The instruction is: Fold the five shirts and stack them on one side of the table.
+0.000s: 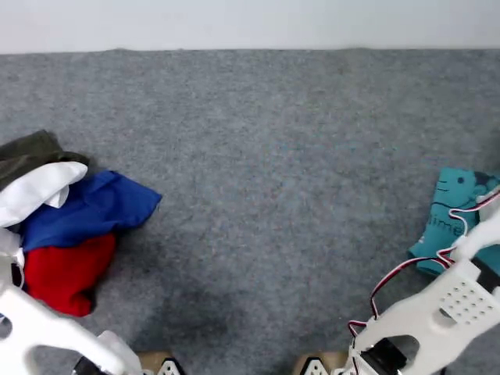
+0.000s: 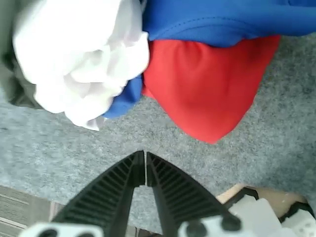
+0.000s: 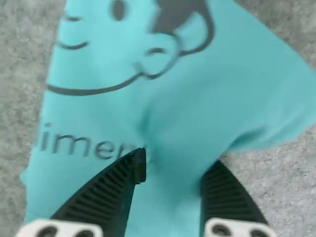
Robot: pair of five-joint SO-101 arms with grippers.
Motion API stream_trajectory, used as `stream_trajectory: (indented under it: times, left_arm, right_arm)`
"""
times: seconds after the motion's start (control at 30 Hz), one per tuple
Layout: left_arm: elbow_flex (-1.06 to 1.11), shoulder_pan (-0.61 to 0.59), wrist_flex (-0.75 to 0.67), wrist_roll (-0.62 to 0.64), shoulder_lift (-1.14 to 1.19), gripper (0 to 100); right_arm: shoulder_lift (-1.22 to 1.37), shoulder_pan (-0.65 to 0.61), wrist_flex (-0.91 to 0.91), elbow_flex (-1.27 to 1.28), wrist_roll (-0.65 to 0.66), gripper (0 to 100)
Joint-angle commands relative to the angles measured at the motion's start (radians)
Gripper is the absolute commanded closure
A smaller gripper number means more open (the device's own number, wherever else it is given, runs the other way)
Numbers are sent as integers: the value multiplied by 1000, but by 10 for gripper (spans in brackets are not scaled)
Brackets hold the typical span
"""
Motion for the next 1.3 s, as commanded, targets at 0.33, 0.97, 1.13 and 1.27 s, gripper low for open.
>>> stream_trajectory:
  times: [0.33,0.97,1.13,1.27]
  left_arm:
    - [157,250,11,61,-351,983]
    - [197,362,5,110,-436,982]
    - [197,362,5,109,-434,982]
    - [199,362,3,109,-434,982]
  right_arm:
    - [-282,-127,252,-49,-150,815]
    - [-427,-223,415,-46,-284,990]
    - [-473,-223,415,-40,-284,989]
    - [-564,-242,415,98,-305,989]
